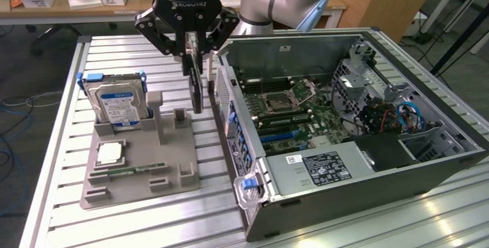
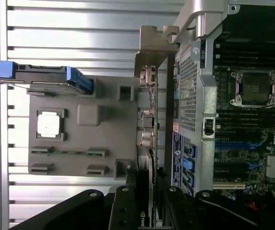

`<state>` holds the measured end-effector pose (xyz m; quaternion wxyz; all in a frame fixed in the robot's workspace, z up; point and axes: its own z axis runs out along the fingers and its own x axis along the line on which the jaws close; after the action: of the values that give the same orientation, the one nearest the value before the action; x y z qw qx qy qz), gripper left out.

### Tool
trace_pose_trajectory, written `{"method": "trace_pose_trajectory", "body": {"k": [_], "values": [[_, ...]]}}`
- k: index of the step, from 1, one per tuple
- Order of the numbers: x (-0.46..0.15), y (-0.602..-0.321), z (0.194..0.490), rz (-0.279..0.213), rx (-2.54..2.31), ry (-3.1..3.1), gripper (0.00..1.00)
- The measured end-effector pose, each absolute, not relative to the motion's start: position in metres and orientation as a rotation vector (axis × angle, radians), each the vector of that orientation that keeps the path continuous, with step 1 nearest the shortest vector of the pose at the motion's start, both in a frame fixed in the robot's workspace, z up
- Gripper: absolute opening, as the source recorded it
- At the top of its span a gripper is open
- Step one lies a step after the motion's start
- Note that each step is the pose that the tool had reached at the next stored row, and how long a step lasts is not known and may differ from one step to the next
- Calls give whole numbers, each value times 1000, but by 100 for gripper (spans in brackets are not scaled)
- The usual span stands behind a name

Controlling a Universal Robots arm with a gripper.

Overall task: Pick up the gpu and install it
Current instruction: 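Pick up the gpu and move the gpu toward the slot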

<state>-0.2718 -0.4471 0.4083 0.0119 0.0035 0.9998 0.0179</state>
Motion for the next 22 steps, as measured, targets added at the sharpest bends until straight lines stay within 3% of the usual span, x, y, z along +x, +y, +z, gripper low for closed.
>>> {"method": "trace_pose_trajectory", "body": {"k": [22], "values": [[-259,-446,408,56,10,3117,26]]}}
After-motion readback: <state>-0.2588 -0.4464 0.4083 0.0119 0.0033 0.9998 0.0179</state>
